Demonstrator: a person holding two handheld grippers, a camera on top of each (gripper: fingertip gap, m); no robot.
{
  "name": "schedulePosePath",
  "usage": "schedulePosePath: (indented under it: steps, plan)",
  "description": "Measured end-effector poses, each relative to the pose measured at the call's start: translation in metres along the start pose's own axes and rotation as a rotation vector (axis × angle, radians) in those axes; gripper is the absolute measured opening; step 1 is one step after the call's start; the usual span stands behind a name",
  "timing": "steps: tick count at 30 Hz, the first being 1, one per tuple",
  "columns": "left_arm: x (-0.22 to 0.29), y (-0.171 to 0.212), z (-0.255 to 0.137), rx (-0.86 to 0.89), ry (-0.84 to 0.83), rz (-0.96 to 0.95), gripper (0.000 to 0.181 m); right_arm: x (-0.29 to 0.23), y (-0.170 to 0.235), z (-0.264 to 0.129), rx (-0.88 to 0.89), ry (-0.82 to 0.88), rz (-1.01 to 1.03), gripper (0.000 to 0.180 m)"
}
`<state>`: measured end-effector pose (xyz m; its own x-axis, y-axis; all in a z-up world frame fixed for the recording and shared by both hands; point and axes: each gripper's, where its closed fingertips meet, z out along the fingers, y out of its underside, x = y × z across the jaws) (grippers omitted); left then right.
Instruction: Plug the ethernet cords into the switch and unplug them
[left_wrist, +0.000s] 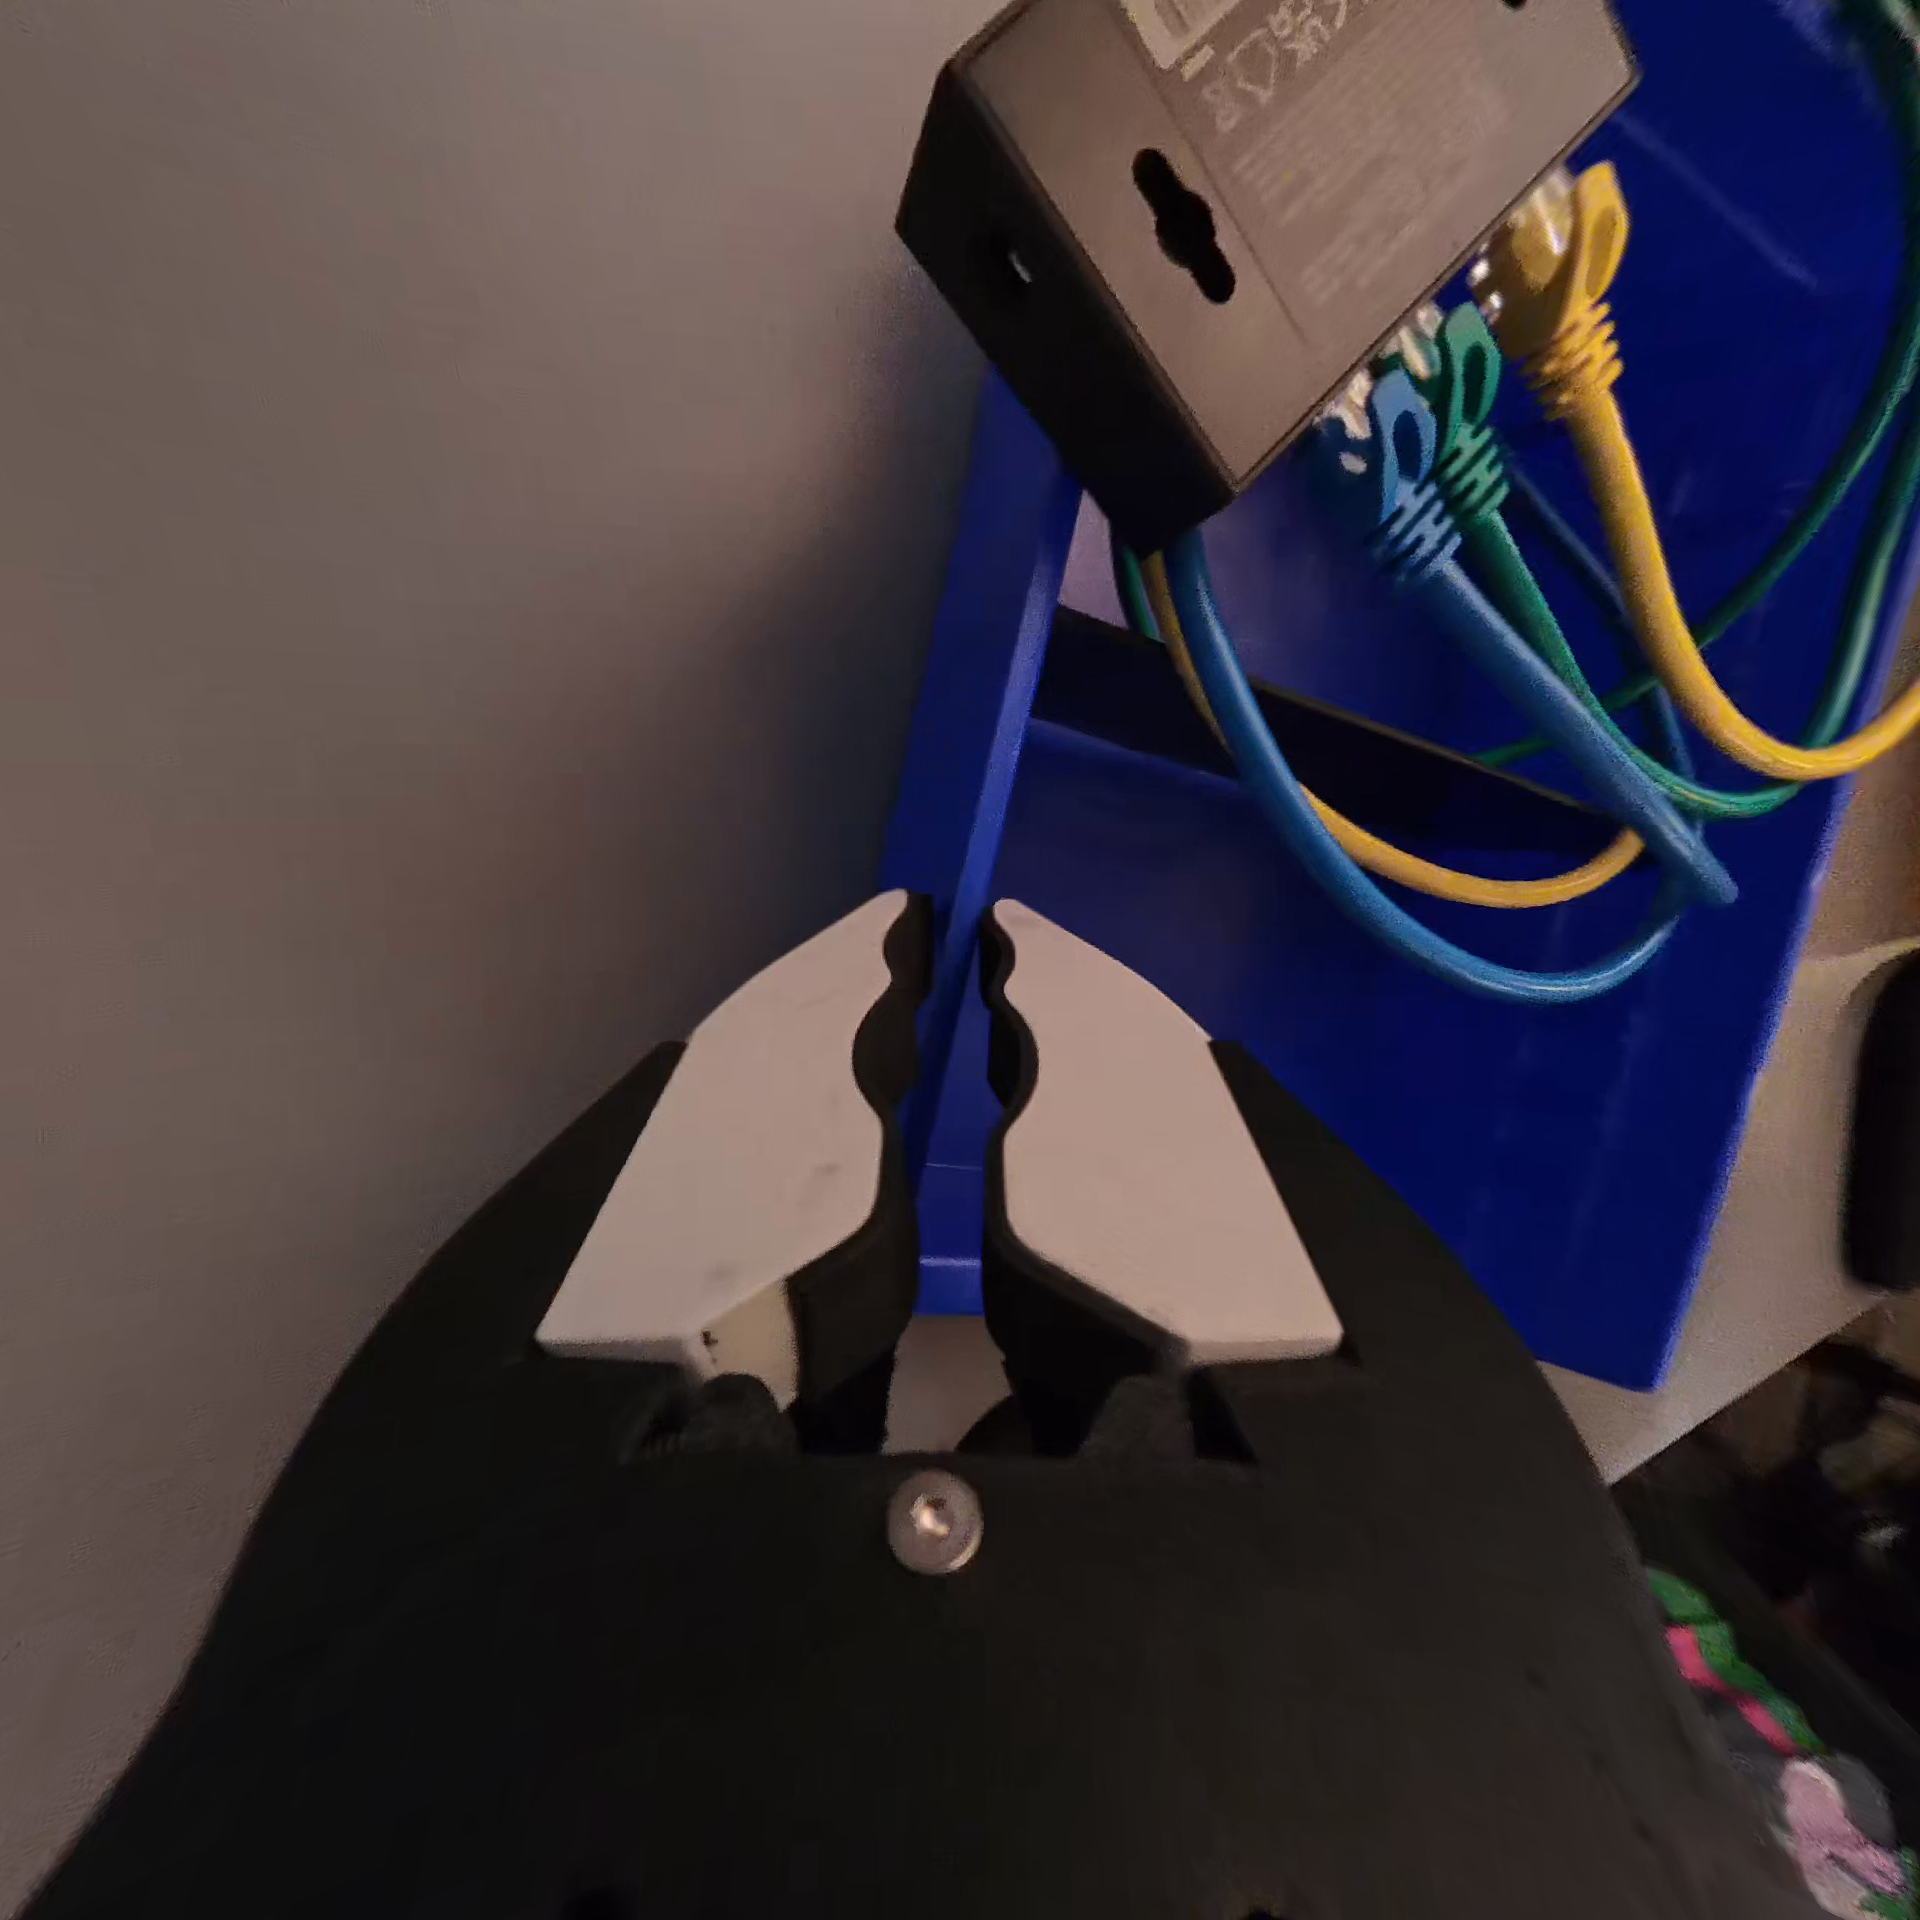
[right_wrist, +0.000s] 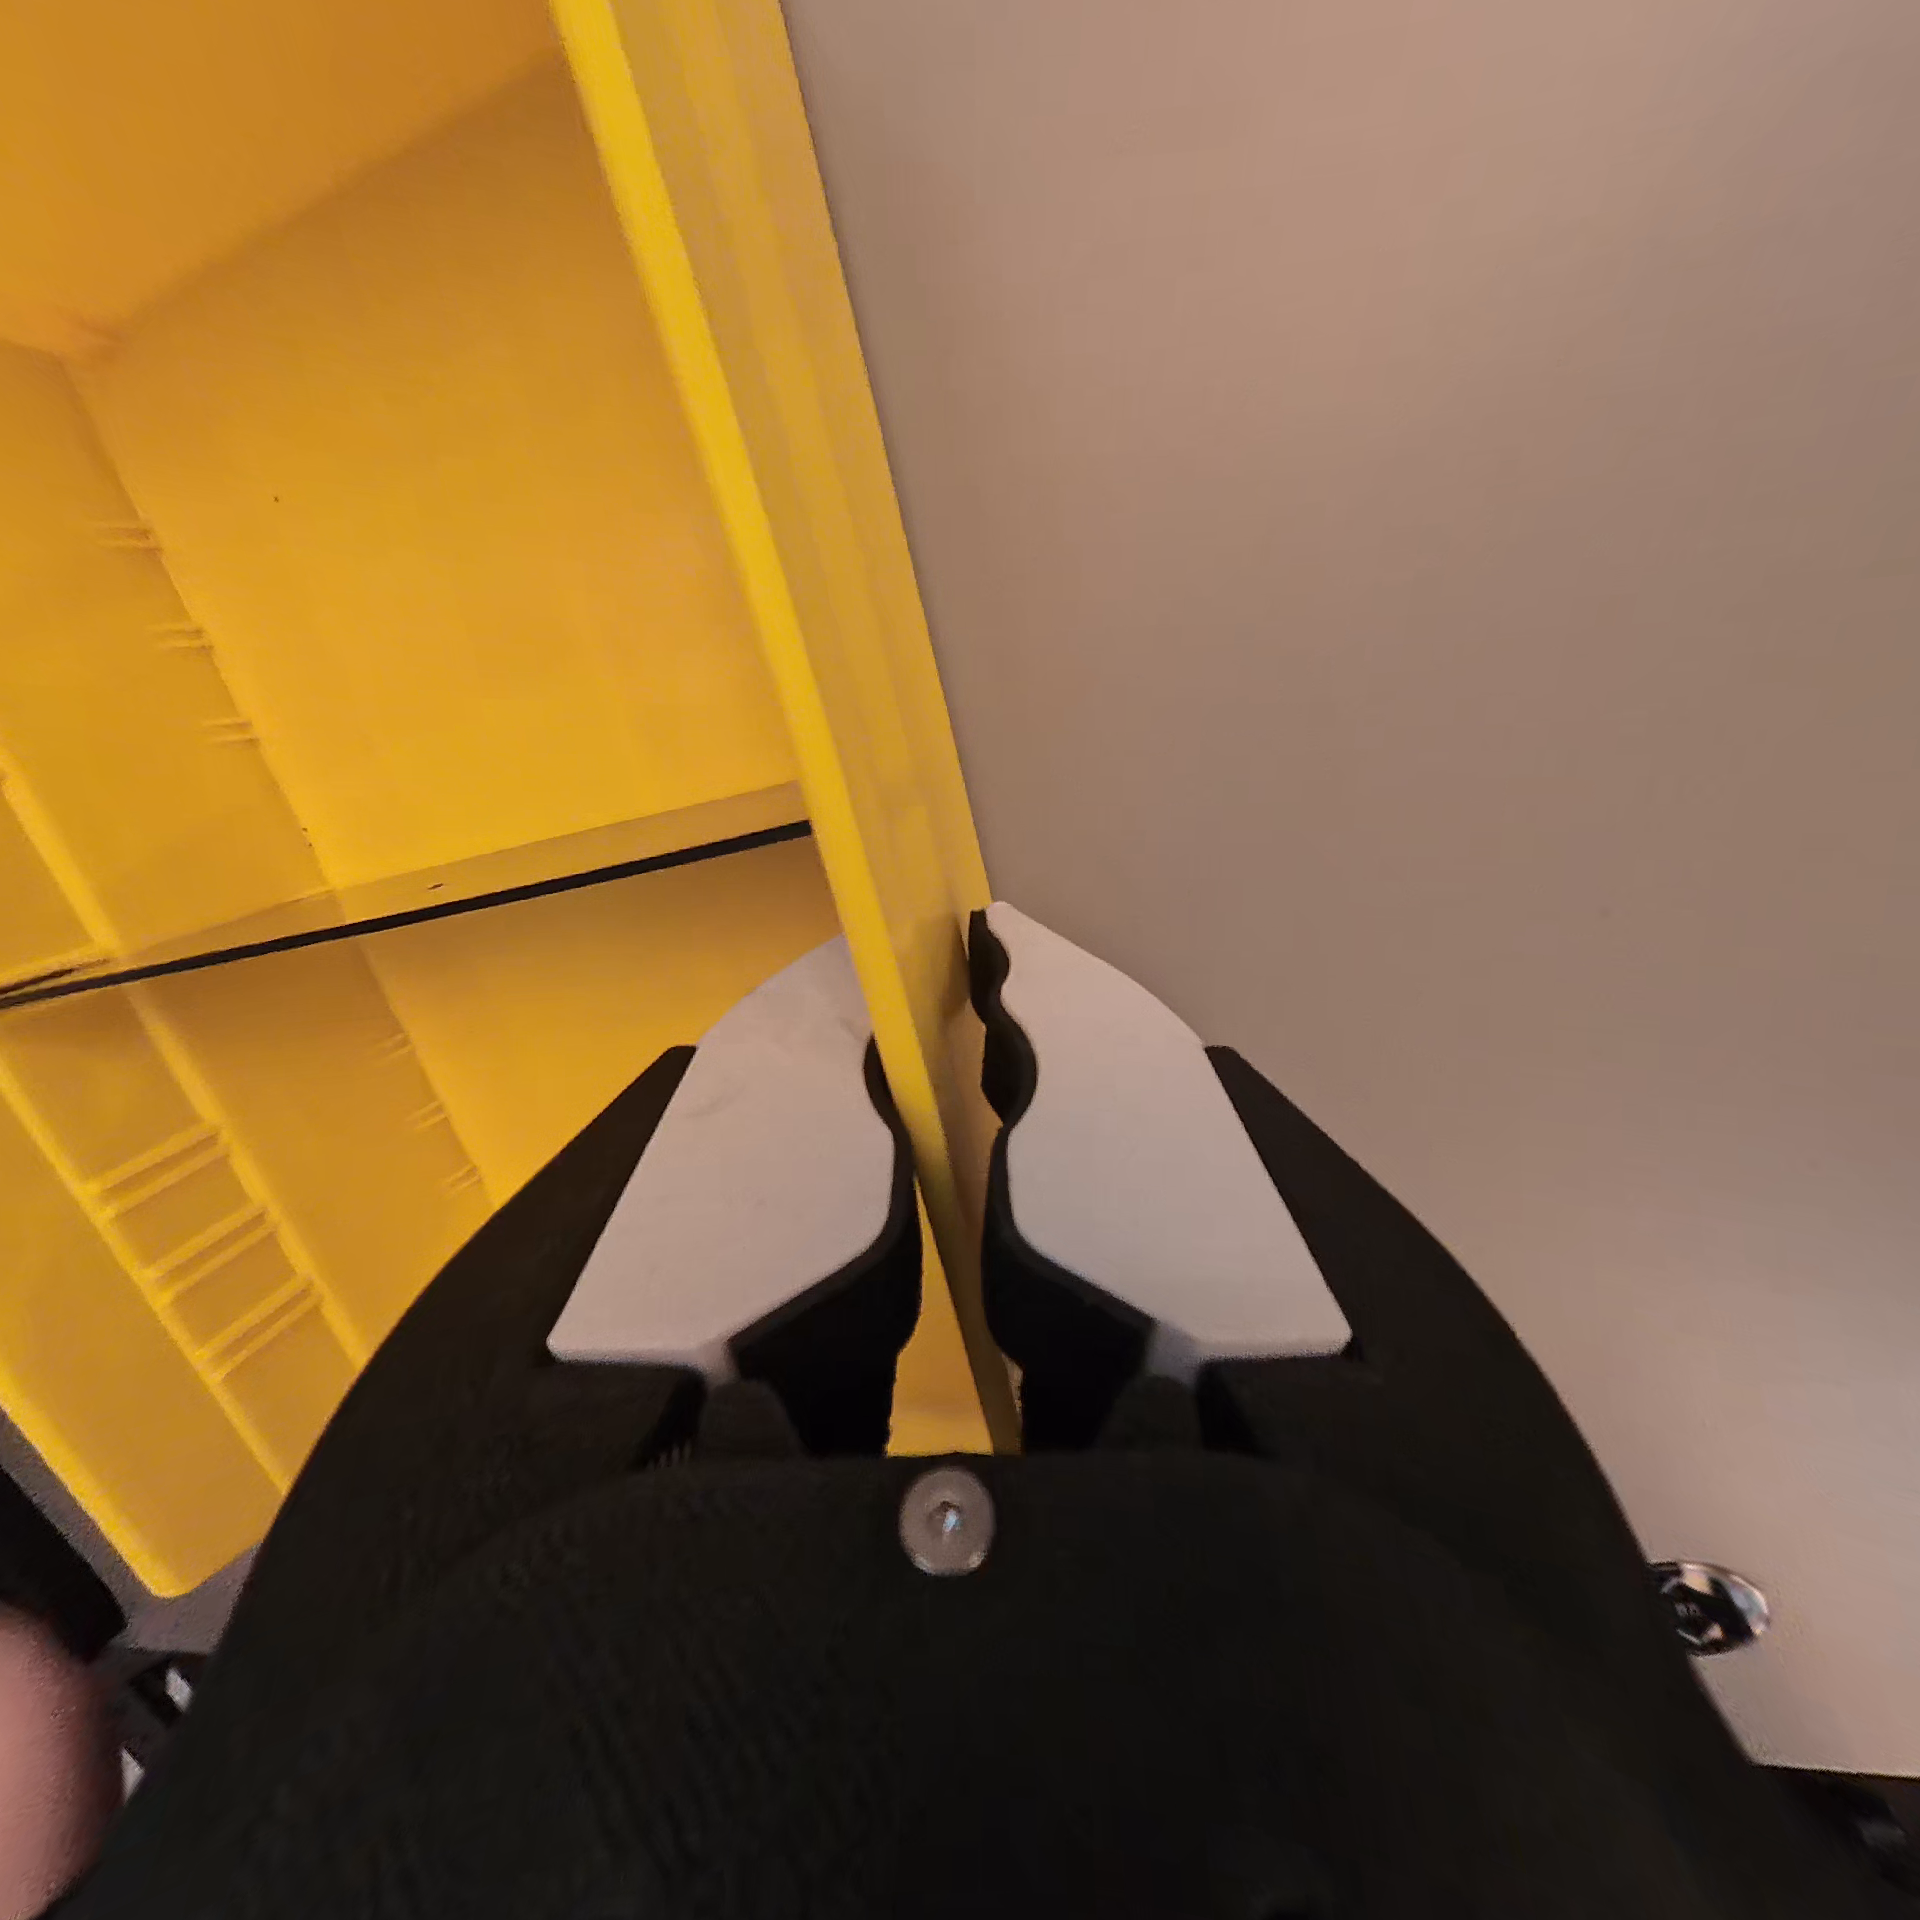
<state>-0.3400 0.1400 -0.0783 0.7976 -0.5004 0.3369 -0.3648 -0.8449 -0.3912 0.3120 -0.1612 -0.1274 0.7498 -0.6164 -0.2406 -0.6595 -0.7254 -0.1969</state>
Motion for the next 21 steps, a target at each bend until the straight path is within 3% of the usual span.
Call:
schedulePosePath:
  steps: [11,15,21]
  plan:
    - [-0.116,0.035,-0.064,0.233,-0.098,-0.38,0.009,0.025,-0.008,-0.004,0.015,0.011,-0.04,0.006]
    - [-0.127,0.041,-0.071,0.262,-0.09,-0.389,0.009,0.025,-0.004,-0.003,-0.017,0.092,-0.138,0.007]
    - [-0.12,0.045,-0.069,0.215,-0.104,-0.303,0.008,0.02,-0.002,-0.001,-0.02,0.076,-0.138,0.006]
